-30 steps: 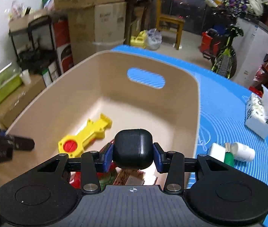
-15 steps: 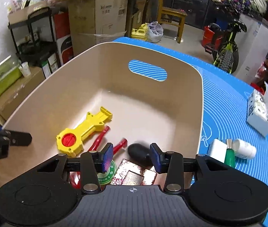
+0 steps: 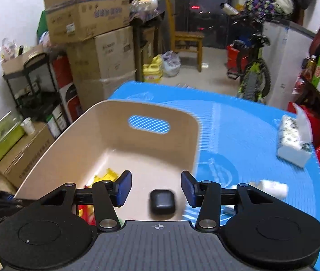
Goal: Organize rigid objects
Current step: 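Carry the black case into the bin and release it with the right tool, then grasp the white charger plug with the right tool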
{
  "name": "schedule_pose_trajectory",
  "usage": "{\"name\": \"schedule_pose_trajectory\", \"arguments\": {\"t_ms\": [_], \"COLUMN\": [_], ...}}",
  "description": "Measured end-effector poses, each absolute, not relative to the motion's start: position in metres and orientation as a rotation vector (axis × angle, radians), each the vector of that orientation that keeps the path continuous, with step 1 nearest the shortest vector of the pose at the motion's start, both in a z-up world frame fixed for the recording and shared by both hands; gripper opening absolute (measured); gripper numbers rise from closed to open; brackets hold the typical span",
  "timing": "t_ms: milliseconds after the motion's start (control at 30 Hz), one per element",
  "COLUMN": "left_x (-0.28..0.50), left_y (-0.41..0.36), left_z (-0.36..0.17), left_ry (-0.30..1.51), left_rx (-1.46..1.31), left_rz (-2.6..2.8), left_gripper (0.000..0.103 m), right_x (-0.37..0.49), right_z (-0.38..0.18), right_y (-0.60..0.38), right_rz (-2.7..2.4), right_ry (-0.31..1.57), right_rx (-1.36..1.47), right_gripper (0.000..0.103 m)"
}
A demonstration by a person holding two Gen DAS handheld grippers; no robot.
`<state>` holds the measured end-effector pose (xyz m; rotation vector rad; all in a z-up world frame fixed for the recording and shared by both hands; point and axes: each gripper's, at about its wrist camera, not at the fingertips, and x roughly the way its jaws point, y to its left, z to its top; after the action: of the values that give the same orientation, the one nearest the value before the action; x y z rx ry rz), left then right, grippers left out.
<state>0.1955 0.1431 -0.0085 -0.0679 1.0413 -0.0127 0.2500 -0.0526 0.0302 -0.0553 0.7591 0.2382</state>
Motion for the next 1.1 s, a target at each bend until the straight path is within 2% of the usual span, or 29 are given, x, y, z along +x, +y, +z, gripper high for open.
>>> {"name": "schedule_pose_trajectory", "arguments": {"t_ms": [267, 733, 800, 1100], "left_x": [0.196, 0.196, 0.196, 0.196], "left_y": [0.143, 0.143, 0.143, 0.142], "left_z": [-0.009, -0.008, -0.008, -0.008], "left_ry": [1.041, 1.041, 1.041, 1.041], "left_rx": [-0.068, -0.068, -0.068, -0.068], "left_rz": [-0.012, -0.012, -0.012, -0.012], "left_gripper": [0.008, 0.008, 0.008, 0.009], "right_x": [0.261, 0.297, 0.301, 0.301], "right_z": [0.015, -0.068, -0.077, -0.076], "right_y": [-0.101, -0.159, -0.162, -0.162], "right_rz": [0.108, -0.069, -0.077, -0.073], "right_ry": [0.754, 0.903, 0.902, 0.871], "right_rx": [-0.063, -0.031, -0.024, -0.029], "right_gripper": [0.060, 0.060, 0.067, 0.065]}}
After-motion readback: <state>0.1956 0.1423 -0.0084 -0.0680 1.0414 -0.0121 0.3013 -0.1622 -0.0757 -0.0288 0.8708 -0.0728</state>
